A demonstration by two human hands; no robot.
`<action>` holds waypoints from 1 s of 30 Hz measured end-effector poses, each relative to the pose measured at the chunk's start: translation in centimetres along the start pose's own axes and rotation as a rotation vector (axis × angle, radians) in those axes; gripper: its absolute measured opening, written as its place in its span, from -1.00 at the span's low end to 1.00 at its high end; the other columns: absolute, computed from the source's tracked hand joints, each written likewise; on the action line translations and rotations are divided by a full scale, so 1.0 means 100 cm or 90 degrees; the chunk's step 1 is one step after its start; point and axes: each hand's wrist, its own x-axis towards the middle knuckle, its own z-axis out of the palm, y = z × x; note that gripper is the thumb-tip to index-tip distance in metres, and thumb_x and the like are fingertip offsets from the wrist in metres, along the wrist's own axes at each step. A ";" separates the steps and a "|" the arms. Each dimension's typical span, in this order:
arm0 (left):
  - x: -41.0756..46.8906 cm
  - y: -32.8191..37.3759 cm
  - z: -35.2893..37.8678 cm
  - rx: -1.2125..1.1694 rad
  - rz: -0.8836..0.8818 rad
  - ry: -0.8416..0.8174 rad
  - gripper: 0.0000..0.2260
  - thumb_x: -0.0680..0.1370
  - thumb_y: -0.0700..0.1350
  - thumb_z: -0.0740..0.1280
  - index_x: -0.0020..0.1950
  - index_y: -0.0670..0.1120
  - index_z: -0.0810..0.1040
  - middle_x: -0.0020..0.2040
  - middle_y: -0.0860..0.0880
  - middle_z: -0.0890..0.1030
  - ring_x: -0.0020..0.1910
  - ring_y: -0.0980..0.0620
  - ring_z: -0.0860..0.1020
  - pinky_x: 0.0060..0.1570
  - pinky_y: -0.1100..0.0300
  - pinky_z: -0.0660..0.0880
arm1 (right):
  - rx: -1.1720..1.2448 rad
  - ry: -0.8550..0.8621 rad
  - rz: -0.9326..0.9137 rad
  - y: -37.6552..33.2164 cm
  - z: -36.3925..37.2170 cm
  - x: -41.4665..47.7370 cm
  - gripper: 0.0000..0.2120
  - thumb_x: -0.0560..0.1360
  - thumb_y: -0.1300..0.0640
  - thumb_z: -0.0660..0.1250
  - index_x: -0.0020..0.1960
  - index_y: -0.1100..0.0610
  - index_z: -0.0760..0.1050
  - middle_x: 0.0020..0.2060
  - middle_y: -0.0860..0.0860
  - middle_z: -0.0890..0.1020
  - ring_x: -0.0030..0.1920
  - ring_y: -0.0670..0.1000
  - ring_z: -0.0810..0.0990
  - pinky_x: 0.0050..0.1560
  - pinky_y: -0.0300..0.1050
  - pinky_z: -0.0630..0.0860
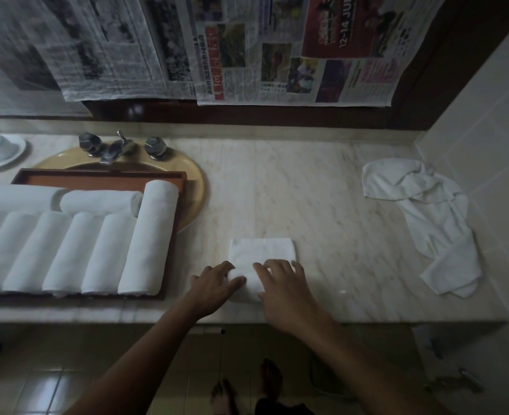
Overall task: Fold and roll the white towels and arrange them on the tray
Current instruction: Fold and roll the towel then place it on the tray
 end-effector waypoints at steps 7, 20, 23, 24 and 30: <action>0.011 0.004 0.000 -0.070 -0.045 0.078 -0.57 0.51 0.33 0.38 0.05 -0.02 0.56 -0.06 0.01 0.59 -0.11 0.03 0.58 -0.18 0.14 0.48 | -0.009 0.057 0.032 -0.019 0.053 -0.029 0.06 0.36 0.24 0.39 0.68 0.08 -0.17 0.66 0.16 -0.17 0.64 0.24 -0.25 0.56 0.42 -0.10; -0.016 0.020 0.028 0.292 0.223 0.187 -0.40 0.48 0.08 0.46 0.47 -0.02 0.37 0.40 0.00 0.45 0.39 -0.08 0.40 0.34 -0.09 0.36 | -0.016 -0.064 -0.024 0.013 0.010 0.036 -0.20 0.46 0.06 0.45 0.58 0.00 0.12 0.45 0.05 0.36 0.44 0.14 0.32 0.44 0.20 0.19; -0.019 0.014 0.033 0.340 0.241 0.172 -0.44 0.48 0.10 0.48 0.41 0.01 0.40 0.34 0.02 0.50 0.31 -0.06 0.48 0.31 -0.09 0.39 | -0.026 -0.174 -0.039 0.018 0.007 0.035 -0.26 0.48 0.02 0.42 0.56 0.01 0.14 0.43 0.08 0.38 0.42 0.17 0.34 0.42 0.25 0.23; -0.020 0.014 0.033 0.348 0.248 0.169 -0.47 0.49 0.10 0.47 0.39 0.01 0.41 0.33 0.03 0.51 0.29 -0.06 0.49 0.30 -0.09 0.39 | -0.023 -0.191 -0.041 0.019 0.007 0.033 -0.25 0.49 0.00 0.41 0.58 0.01 0.13 0.44 0.09 0.37 0.43 0.18 0.34 0.43 0.25 0.23; -0.014 0.024 0.017 0.322 0.222 0.127 -0.56 0.54 0.12 0.40 0.38 0.04 0.46 0.32 0.08 0.52 0.31 -0.03 0.45 0.32 -0.04 0.29 | 0.007 0.010 -0.026 0.011 0.016 0.002 -0.25 0.48 0.04 0.45 0.59 0.01 0.20 0.54 0.03 0.33 0.54 0.12 0.26 0.57 0.21 0.00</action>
